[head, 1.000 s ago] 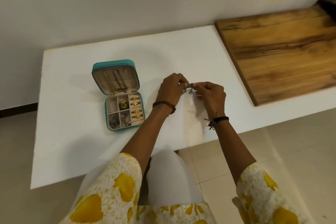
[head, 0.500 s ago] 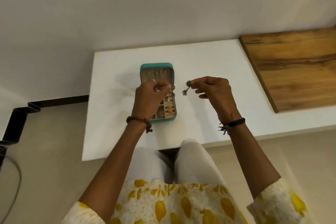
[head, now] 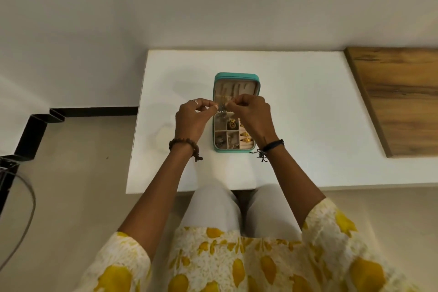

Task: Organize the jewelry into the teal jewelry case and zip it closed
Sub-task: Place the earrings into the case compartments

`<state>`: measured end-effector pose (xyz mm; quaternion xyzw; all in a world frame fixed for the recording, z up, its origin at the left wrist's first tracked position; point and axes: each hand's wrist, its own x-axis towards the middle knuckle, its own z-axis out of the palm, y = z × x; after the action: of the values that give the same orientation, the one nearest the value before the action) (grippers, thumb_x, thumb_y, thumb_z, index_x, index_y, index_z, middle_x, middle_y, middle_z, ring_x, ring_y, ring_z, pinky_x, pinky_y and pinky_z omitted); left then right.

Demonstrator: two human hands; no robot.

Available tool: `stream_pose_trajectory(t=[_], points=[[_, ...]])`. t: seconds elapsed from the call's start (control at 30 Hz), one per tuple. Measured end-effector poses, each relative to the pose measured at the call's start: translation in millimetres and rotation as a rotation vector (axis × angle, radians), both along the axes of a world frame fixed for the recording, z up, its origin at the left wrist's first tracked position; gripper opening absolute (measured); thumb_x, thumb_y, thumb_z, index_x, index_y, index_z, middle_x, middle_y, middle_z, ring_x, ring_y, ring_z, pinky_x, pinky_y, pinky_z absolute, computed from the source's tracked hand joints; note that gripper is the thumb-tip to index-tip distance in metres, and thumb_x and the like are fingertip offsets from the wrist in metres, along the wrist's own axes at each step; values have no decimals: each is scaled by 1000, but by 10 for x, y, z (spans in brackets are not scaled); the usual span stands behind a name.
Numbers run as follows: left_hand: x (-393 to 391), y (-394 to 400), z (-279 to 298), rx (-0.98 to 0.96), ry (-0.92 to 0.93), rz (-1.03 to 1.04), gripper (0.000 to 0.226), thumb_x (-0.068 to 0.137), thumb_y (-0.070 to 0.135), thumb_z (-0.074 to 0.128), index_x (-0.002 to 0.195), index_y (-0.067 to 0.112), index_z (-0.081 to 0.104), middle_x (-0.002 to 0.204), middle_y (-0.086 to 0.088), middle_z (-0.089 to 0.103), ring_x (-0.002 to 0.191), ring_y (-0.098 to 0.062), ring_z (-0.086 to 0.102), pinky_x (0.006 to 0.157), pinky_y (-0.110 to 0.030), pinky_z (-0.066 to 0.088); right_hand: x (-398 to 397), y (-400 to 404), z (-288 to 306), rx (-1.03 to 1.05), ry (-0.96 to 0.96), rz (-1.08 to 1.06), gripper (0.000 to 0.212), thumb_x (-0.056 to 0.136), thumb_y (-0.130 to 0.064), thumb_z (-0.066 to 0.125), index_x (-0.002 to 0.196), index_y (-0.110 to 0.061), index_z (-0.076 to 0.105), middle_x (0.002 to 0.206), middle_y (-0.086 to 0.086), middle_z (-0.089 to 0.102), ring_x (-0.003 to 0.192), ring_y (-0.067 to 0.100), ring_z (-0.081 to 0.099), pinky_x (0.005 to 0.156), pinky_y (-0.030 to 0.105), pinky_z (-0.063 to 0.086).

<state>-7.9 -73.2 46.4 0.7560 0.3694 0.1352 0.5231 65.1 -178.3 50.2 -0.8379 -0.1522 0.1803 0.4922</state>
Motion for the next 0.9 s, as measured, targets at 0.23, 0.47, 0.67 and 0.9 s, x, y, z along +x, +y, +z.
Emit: stream_pose_trajectory(t=[0.23,0.47,0.67,0.9], points=[[1,19,-181,-74,43,14,18,84,17,62,95,5,69,99,-11,68,83,-13,52,78,-20,40,38,54,-182,-89,-3,46,13,83,-23,64,85,-12,70,81,0,66,72,14,61,61,20,46],[-8,56,-163,-106,6,32,19,84,17,63,96,4,69,100,-11,68,87,-13,55,79,-20,41,71,72,-134,-66,7,56,7,80,-23,66,78,-16,68,76,-2,65,66,10,60,62,25,50],[-13,53,-200,-123,60,8,23,85,16,62,102,2,67,105,-13,68,90,-14,56,83,-19,41,59,87,-181,-106,19,74,12,80,-22,66,82,-11,70,78,1,66,61,6,56,57,19,44],[-23,71,-172,-154,22,15,21,84,14,63,100,2,68,102,-11,68,90,-14,57,81,-19,42,76,78,-134,-119,3,117,14,81,-24,65,80,-12,70,79,5,68,60,7,56,56,17,44]])
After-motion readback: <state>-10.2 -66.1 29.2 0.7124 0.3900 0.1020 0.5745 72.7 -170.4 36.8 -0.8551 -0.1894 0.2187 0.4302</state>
